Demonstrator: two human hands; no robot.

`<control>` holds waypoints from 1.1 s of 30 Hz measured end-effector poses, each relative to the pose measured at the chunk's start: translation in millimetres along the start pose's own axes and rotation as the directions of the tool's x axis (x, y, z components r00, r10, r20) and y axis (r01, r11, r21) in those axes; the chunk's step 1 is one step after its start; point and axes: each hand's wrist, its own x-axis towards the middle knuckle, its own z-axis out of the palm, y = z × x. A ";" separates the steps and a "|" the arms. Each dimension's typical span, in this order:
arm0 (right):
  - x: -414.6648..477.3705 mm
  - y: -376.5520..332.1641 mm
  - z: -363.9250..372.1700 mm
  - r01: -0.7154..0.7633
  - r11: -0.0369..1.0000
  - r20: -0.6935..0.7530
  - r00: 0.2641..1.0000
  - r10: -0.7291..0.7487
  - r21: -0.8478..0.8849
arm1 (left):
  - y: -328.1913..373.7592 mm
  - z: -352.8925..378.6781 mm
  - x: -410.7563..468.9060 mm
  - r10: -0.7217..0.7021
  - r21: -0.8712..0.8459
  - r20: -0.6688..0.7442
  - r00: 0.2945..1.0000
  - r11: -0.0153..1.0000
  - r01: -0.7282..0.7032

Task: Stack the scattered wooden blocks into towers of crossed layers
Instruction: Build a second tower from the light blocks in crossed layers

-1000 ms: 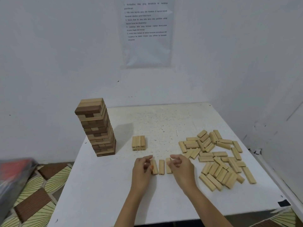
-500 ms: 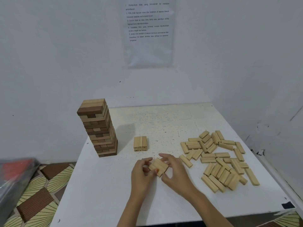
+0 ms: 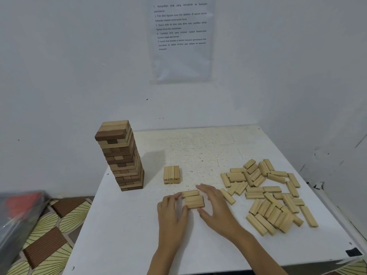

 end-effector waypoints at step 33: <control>-9.1 17.3 28.6 -0.051 0.692 -0.065 0.998 0.006 -0.720 | -13.9 10.9 -3.6 -0.018 0.538 0.268 0.963 0.832 -0.134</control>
